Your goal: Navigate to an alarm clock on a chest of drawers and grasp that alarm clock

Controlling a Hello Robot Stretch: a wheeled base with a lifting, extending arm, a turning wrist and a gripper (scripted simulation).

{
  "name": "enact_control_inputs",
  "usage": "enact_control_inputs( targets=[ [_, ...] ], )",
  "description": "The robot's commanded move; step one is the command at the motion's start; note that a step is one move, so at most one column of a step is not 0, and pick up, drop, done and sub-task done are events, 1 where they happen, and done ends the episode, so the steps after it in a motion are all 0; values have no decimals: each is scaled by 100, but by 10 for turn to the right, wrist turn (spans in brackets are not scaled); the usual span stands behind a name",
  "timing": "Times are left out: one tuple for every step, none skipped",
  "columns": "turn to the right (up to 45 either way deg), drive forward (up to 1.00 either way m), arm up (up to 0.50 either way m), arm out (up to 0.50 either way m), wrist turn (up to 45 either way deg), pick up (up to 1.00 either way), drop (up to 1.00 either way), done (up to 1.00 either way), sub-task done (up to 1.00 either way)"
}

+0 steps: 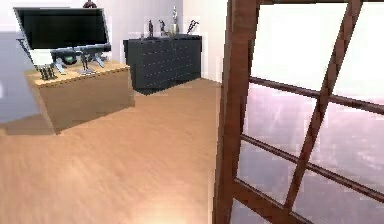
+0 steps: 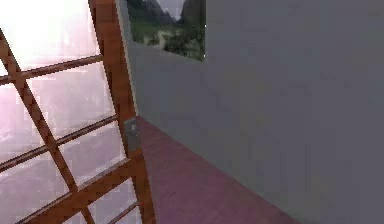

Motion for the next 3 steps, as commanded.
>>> enact_control_inputs(
  targets=[
    [0, 20, 0, 0, 0, 0, 0, 0, 0],
    [-450, 0, 0, 0, 0, 0, 0, 0, 0],
    [0, 60, 0, 0, 0, 0, 0, 0, 0]
  ],
)
